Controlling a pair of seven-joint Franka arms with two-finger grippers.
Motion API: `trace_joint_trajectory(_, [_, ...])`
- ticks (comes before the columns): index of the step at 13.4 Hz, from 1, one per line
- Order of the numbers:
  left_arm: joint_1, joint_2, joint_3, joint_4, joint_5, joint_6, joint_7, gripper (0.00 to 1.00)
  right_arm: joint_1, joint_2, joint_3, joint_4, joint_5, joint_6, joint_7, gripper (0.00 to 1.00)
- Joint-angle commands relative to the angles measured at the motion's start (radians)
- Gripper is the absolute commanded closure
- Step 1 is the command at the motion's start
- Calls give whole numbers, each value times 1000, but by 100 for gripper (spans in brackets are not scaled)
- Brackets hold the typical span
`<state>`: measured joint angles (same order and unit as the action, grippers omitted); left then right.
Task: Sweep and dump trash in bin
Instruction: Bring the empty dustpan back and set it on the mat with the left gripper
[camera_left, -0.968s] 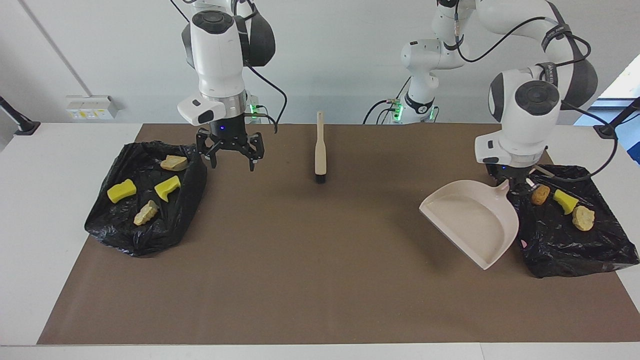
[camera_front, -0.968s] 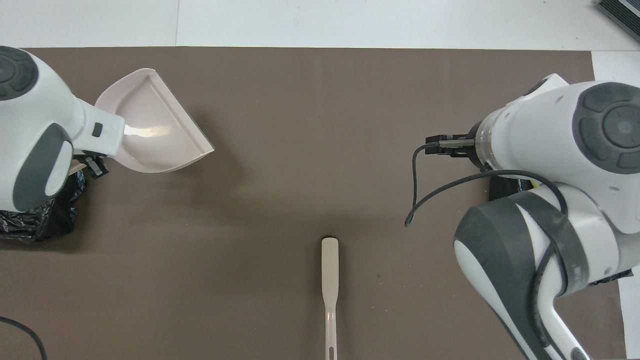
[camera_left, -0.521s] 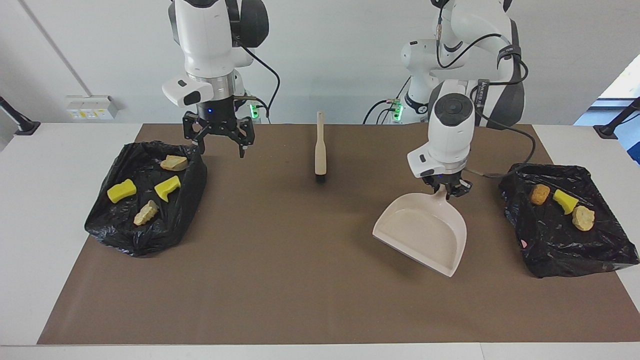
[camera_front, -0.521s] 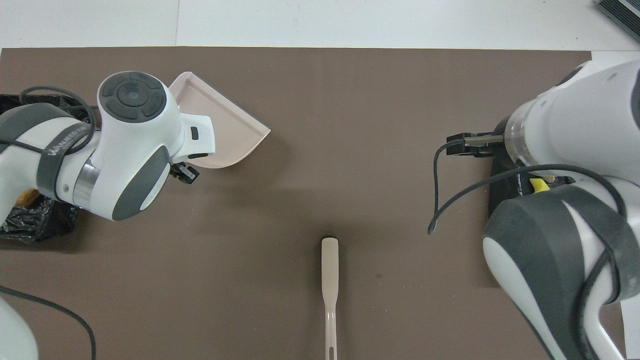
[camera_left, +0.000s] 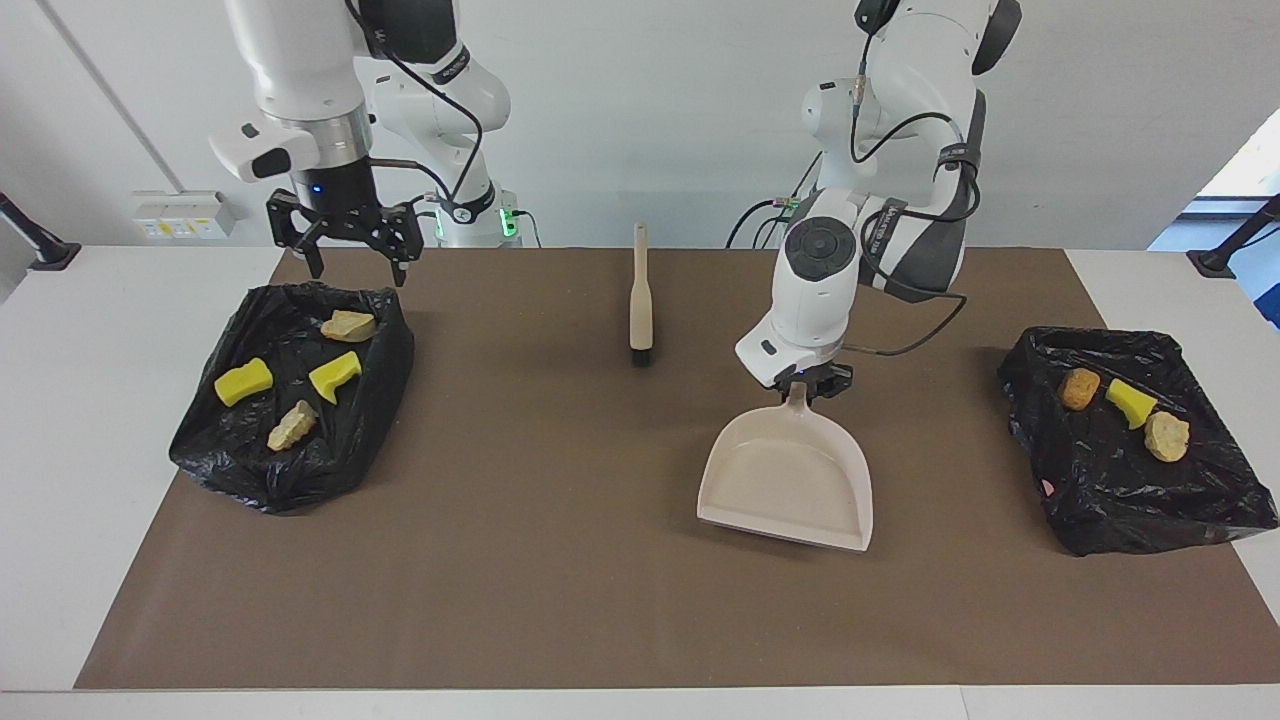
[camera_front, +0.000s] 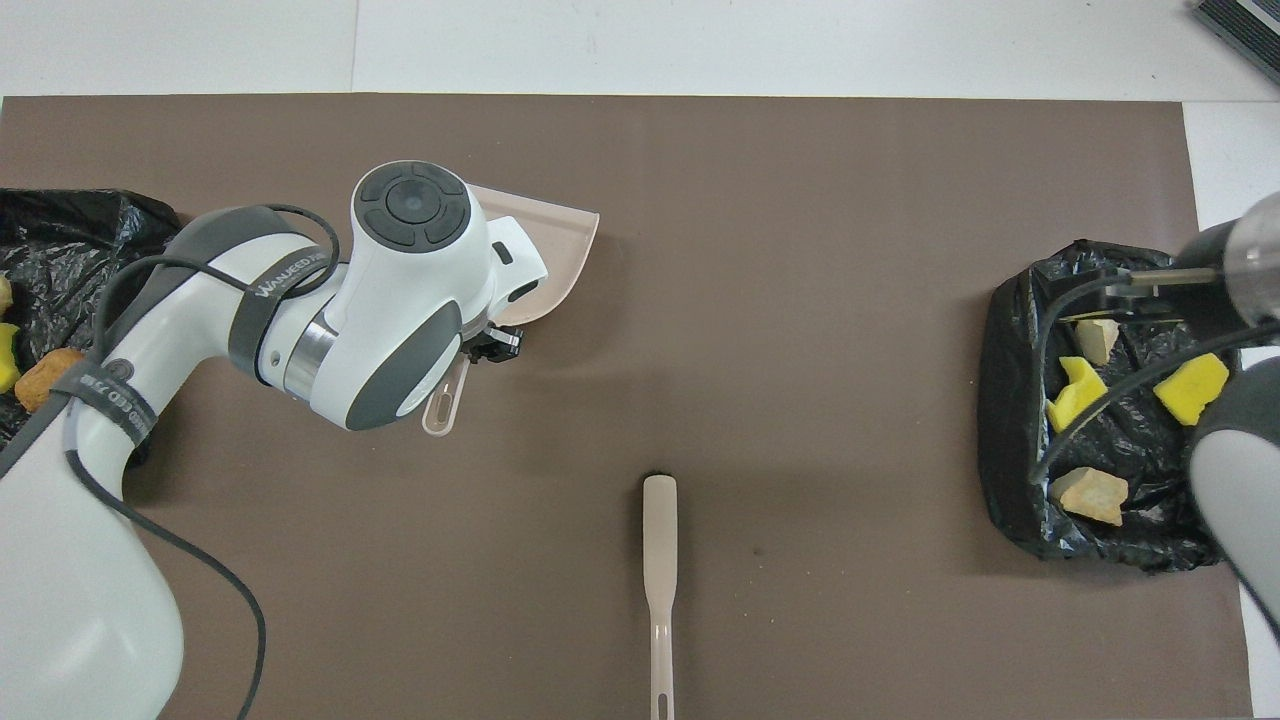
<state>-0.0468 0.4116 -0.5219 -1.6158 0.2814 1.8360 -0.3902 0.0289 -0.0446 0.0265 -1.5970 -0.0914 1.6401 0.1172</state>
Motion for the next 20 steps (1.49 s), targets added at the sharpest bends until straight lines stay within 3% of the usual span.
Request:
trace_joint_trajectory(1, [-44, 110, -29, 158, -13, -23, -165, 100, 9, -23, -74, 5, 44, -71, -59, 0])
trace_joint_trajectory(2, [-63, 142, -41, 189, -8, -23, -206, 100, 8, -56, -76, -10, 44, -62, -57, 0])
trace_joint_trajectory(5, [-174, 280, -35, 334, 5, -26, -344, 100, 8, -66, -79, -41, 42, -72, -57, 0])
trace_joint_trajectory(7, [-209, 328, -36, 396, 5, -24, -369, 100, -4, -63, -77, -37, 53, -72, -111, 0])
trace_joint_trajectory(10, [-240, 340, -41, 392, 4, -14, -377, 100, -9, -63, -80, -17, 101, -158, -134, 0])
trace_joint_trajectory(14, [-249, 342, -44, 341, -1, 35, -378, 100, -11, -66, -97, -21, 84, -149, -189, 0])
trace_joint_trajectory(15, [-249, 342, -44, 335, -1, 28, -377, 90, -9, -66, -96, -23, 84, -132, -185, 0])
trace_joint_trajectory(17, [-249, 340, -47, 335, -1, 20, -377, 56, -9, -67, -91, -26, 88, -129, -174, 0])
trace_joint_trajectory(19, [-251, 339, -47, 336, -1, 8, -378, 36, -7, -66, -88, -21, 91, -129, -179, 0])
trace_joint_trajectory(20, [-251, 337, -47, 336, 1, 0, -378, 11, -7, -66, -88, -21, 91, -131, -179, 0])
